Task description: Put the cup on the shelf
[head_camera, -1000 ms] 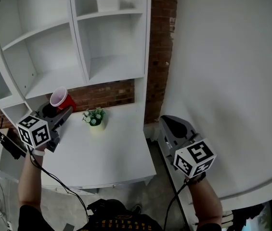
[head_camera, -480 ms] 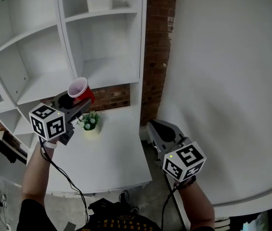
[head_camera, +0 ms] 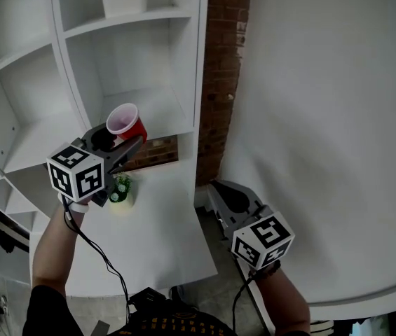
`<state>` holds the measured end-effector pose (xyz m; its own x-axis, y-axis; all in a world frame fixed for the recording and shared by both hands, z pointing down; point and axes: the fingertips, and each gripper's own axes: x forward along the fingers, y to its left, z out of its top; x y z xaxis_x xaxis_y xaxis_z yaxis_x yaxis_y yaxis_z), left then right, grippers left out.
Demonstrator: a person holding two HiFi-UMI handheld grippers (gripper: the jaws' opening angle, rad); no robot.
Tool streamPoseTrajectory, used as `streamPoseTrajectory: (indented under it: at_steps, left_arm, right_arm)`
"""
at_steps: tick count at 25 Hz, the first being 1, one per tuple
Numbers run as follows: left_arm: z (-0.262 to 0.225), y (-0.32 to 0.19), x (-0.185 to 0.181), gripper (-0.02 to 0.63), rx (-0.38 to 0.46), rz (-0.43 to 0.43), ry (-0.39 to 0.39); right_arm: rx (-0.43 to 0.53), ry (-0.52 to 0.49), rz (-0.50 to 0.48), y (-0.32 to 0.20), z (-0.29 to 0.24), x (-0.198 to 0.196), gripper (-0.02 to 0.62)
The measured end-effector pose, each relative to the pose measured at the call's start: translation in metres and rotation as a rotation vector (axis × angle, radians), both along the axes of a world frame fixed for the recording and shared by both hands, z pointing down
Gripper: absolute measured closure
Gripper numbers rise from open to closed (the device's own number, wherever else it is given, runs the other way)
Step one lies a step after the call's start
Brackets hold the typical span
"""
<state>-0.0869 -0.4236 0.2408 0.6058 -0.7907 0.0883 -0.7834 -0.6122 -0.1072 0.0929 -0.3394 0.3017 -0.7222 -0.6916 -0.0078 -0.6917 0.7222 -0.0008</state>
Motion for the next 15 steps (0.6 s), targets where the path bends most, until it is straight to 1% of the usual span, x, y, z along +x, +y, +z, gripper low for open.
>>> streamPoseTrajectory:
  at_steps: [3,7,11,15]
  left_arm:
    - [-0.007,-0.013,0.01,0.342,0.023,0.022,-0.018]
    - [-0.01,-0.028,0.024,0.341,0.02,0.065,-0.026]
    - [-0.009,-0.049,0.033,0.341,0.003,0.054,-0.031]
    - [-0.008,-0.066,0.038,0.341,-0.028,0.016,-0.059]
  right_arm:
    - [-0.014,0.002,0.017,-0.013,0.006,-0.003,0.598]
    - [-0.03,0.009,0.029,-0.025,0.015,-0.006,0.598]
    - [-0.042,0.008,0.021,-0.034,0.022,-0.002,0.598]
    - [-0.045,-0.012,0.011,-0.044,0.022,0.011,0.598]
